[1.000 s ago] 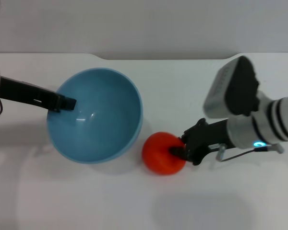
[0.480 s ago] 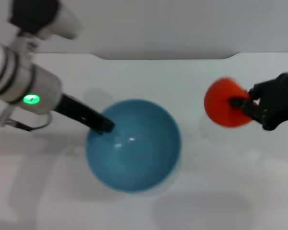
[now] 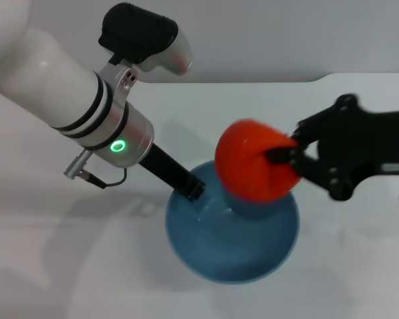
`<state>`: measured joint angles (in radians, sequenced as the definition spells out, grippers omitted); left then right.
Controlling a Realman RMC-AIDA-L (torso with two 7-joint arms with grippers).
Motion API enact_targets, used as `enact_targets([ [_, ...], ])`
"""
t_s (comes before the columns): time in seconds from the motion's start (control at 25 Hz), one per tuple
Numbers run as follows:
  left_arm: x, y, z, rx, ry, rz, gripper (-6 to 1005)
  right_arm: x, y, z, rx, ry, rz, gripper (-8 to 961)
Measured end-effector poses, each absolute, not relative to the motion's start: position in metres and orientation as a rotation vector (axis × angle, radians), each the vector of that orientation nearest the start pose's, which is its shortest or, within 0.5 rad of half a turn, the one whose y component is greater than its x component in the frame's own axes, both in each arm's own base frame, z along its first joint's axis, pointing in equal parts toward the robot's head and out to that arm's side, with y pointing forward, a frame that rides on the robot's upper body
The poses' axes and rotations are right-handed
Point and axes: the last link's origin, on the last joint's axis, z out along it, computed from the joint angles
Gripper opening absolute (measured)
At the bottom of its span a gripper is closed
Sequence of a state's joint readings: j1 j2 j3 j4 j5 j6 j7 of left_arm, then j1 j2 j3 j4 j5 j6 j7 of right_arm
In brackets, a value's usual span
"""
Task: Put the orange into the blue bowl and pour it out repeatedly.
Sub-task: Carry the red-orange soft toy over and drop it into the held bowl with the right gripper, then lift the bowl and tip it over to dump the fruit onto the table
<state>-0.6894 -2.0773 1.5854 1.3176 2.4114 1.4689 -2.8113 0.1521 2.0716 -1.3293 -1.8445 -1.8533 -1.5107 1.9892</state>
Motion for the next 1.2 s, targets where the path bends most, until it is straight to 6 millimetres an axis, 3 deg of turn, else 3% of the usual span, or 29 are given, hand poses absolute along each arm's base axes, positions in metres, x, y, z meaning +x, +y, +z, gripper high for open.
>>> enact_targets([
  [0.32,-0.12,0.35,-0.046,-2.665,-1.057,0.332,-2,0.134,0.275,0.032,-2.887,0.191,0.312,54],
  [0.64,-0.113,0.352,-0.045,-2.668,-1.035,0.319,-1,0.138,0.275,0.027,-2.882,0.232,0.211,144],
  [0.76,-0.112,0.353,-0.046,-2.668,-1.028,0.312,-1,0.135,0.273,0.033,-2.853,0.209,0.22,178],
  [0.92,-0.113,0.358,-0.046,-2.646,-1.006,0.264,-1,0.137,0.275,0.048,-2.755,0.246,0.255,365],
  [0.96,-0.117,0.365,-0.044,-2.607,-0.995,0.212,-1,0.143,0.277,0.064,-2.654,0.326,0.306,412],
  [1.04,-0.119,0.369,-0.042,-2.582,-0.984,0.178,-1,0.147,0.278,0.071,-2.61,0.362,0.335,447],
  [1.2,-0.126,0.388,-0.034,-2.471,-0.875,0.053,-1,0.177,0.28,0.099,-2.469,0.526,0.414,516],
])
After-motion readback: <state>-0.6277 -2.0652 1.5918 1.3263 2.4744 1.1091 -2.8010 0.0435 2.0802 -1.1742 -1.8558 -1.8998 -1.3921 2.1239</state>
